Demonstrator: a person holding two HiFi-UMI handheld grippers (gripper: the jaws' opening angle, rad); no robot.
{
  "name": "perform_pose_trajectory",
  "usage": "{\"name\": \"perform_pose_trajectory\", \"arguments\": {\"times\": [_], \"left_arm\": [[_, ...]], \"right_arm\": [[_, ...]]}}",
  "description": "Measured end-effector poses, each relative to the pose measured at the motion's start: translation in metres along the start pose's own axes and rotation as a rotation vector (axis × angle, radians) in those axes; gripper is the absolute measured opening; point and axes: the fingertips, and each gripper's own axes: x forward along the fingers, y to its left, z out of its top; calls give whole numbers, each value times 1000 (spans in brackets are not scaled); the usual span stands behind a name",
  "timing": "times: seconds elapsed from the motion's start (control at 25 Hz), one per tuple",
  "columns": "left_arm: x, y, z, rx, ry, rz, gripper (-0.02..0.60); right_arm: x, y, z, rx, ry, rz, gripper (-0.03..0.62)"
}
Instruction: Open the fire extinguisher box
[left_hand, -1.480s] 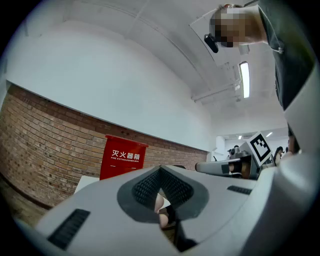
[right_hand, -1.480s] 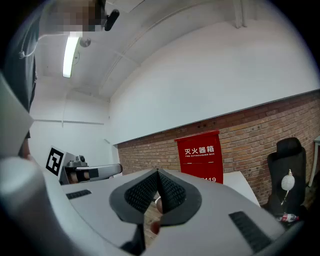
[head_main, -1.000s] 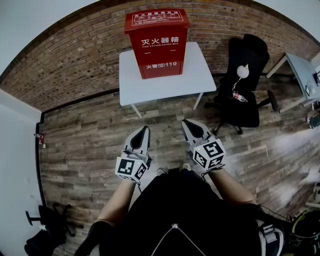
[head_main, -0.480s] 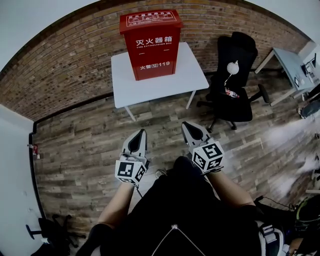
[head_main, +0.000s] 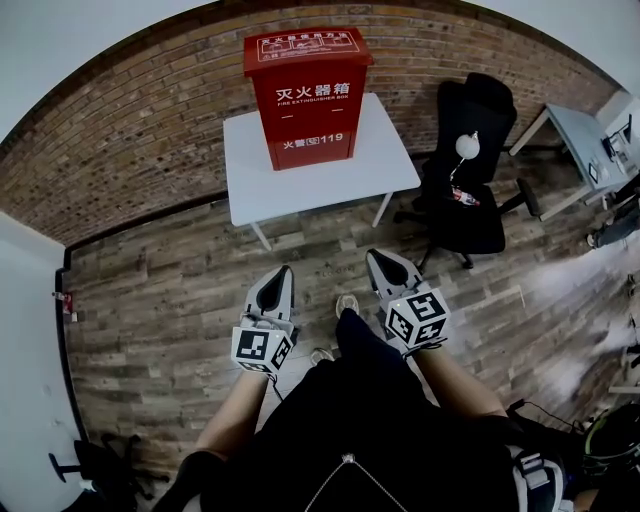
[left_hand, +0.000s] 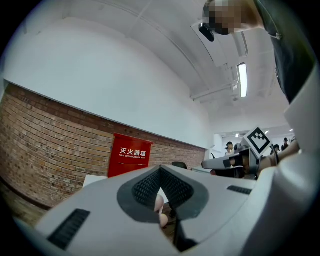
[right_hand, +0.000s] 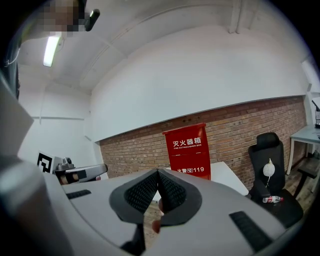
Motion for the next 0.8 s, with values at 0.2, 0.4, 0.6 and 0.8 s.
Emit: {"name": "perform_pose_trajectory", "arguments": {"times": [0.2,0.4,0.6,0.8], "left_arm": [[17,13,0,8,12,26,48],[48,29,1,19,22,49,49],[96,43,4,20,28,69,49],[157,54,25,24,-5,83,49]], "right_arm": [[21,-12,0,22,6,15,18],[51,-40,9,41,-1,19,18],[87,-79,28,52,-18,34,18],[130,-123,59,45,-35,62,18]]}}
